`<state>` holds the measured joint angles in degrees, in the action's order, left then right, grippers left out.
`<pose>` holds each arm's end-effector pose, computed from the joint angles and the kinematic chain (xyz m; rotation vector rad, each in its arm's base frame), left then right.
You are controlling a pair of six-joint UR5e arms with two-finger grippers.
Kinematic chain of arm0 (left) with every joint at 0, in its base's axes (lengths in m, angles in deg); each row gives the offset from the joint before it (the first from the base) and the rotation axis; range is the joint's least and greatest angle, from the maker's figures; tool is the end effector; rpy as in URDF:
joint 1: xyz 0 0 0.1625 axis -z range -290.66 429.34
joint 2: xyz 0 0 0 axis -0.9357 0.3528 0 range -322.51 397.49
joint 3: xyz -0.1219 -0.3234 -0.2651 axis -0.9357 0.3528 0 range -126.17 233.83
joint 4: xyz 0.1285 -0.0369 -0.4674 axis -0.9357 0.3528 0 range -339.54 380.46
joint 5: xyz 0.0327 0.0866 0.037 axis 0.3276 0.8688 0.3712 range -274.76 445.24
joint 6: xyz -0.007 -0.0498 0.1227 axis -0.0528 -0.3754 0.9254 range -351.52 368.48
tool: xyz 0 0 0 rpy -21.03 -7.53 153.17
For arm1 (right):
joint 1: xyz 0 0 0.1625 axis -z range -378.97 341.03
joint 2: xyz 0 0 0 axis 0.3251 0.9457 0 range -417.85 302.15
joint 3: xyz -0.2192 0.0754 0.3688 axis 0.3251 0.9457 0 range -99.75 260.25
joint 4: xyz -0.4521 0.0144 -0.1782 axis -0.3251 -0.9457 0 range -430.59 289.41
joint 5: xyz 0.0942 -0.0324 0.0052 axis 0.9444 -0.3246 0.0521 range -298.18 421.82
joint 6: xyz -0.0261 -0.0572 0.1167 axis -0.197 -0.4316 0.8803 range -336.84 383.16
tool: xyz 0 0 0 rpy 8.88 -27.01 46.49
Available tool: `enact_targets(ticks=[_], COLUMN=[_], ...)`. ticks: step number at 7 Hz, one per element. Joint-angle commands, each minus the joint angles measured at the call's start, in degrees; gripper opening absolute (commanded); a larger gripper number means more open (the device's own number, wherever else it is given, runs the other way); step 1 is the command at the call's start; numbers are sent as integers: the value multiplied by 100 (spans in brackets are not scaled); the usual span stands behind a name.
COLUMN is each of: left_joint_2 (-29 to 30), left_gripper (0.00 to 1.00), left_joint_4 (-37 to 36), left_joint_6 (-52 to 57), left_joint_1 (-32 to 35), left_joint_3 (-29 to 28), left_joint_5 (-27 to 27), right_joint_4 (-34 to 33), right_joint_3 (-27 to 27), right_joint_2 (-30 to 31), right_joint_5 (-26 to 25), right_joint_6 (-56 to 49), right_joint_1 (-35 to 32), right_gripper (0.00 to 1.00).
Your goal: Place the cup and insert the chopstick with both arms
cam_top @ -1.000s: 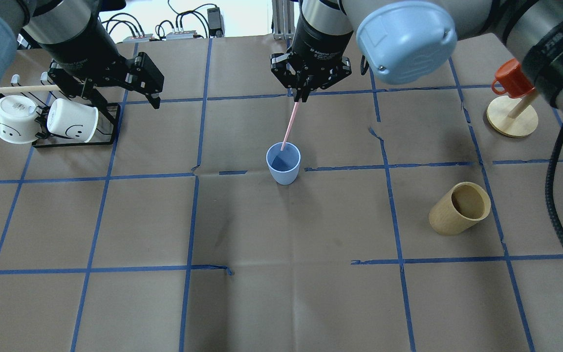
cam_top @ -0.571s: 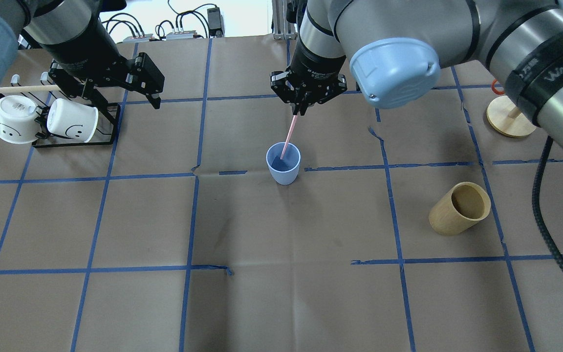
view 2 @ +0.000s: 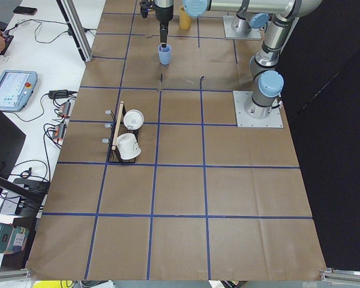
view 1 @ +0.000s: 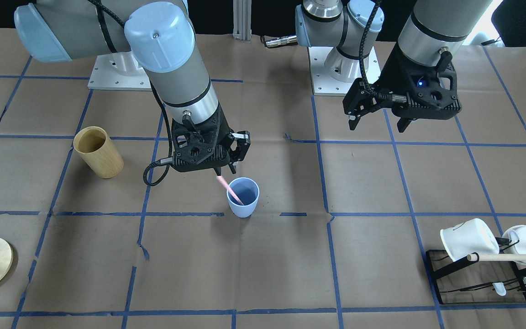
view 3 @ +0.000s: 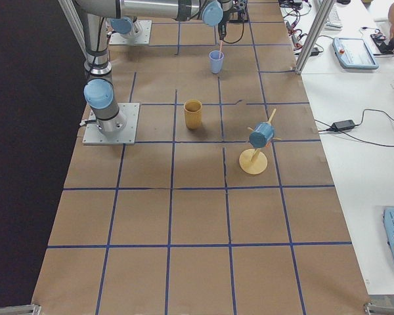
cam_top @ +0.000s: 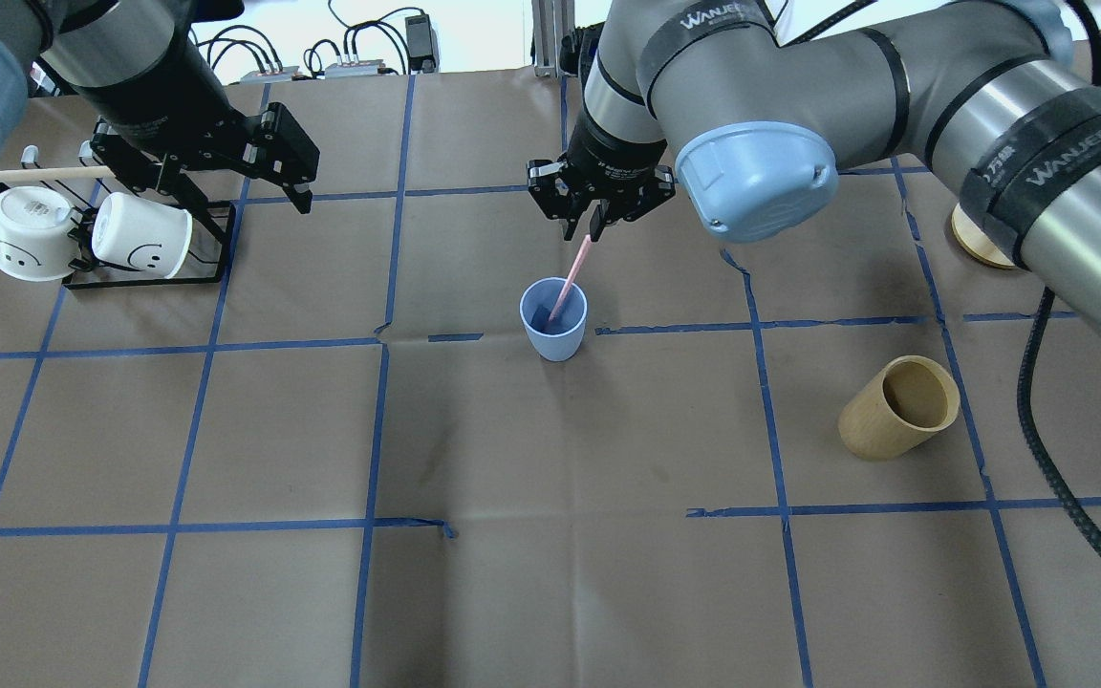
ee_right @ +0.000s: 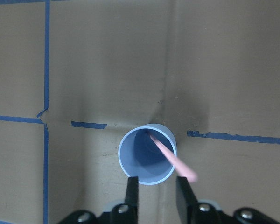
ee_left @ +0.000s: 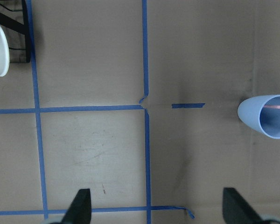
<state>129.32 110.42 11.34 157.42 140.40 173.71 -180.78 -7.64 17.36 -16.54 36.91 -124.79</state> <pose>-0.1172 -0.5890 0.4813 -0.0260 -3.1157 0.0466 0.3402 -0.6137 0.3653 -0.0718 2.9092 -0.1091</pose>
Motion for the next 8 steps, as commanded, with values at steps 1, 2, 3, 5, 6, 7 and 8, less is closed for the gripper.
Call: enact_targets(ticks=[1, 2, 3, 5, 6, 7, 8], left_joint_2=[-15, -50, -16, -103, -60, -77, -86], left_gripper=[100, 100, 100, 100, 100, 100, 100], left_joint_4=[30, 31, 13, 22, 13, 13, -48], left_joint_6=[4, 4, -13, -14, -14, -14, -40], left_joint_1=[16, 51, 34, 25, 16, -1, 7], left_joint_3=[9, 0, -8, 0, -17, 0, -8], left_joint_5=[3, 3, -23, -32, -41, -32, -58], right_joint_4=[-3, 58, 68, 678, 1083, 1618, 1963], right_joint_3=[44, 96, 18, -35, -52, -96, -123], right_joint_2=[29, 142, 483, 941, 1265, 1590, 1802], right_joint_5=[-4, -65, -65, -100, -422, -756, -821], right_joint_6=[-39, -126, -257, -1035, -1380, -1549, -1620], right_joint_1=[9, 52, 166, 639, 946, 1175, 1282], right_gripper=[78, 82, 88, 96, 99, 99, 99])
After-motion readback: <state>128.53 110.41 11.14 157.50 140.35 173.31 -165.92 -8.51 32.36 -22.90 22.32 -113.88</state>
